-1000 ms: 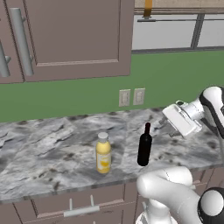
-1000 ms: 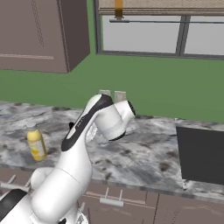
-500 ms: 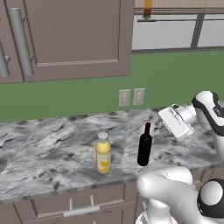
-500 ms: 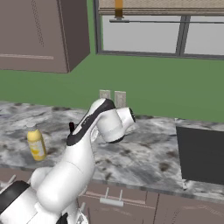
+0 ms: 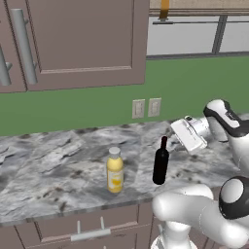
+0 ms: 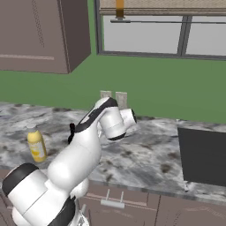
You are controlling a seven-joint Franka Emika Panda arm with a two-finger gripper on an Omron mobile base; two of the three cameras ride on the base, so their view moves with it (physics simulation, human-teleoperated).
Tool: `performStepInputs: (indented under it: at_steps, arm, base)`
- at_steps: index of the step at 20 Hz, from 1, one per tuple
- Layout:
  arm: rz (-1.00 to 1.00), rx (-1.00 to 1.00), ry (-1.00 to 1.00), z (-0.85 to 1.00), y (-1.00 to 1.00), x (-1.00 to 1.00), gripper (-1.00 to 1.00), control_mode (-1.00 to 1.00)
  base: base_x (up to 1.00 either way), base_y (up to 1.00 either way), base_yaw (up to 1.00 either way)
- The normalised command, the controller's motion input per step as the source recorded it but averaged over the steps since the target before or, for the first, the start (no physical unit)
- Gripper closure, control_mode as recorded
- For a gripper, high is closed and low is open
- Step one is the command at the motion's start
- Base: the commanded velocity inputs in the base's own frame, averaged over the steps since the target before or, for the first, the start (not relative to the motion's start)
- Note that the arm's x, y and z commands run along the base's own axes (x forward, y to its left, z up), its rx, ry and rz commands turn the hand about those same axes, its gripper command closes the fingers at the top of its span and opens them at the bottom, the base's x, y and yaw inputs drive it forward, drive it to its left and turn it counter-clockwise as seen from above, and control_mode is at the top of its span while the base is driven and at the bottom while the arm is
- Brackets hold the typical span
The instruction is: There is a wine glass and glass cup on the dining counter. Place the wine bottle next to the wine glass and the juice bottle next to the glass cup.
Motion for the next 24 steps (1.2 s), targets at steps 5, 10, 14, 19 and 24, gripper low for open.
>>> performStepInputs:
  at_steps: [5, 10, 14, 19, 24]
  arm:
    - [0.03, 0.02, 0.00, -0.23, 0.00, 0.33, -1.00, -1.00]
    - [0.01, 0.01, 0.00, -0.06, 0.11, 0.05, -1.00, -1.00]
    - [0.00, 0.00, 0.01, 0.00, 0.17, -0.06, -1.00, -1.00]
    - [0.00, 0.00, 0.05, 0.00, 0.19, -0.10, -1.00, -1.00]
    - [0.00, 0.00, 0.05, -0.02, 0.05, -0.15, -1.00, -1.00]
  base:
    - [0.00, 0.00, 0.00]
    - [0.00, 0.00, 0.00]
    - [0.00, 0.00, 0.00]
    - [0.00, 0.00, 0.00]
    - [0.00, 0.00, 0.00]
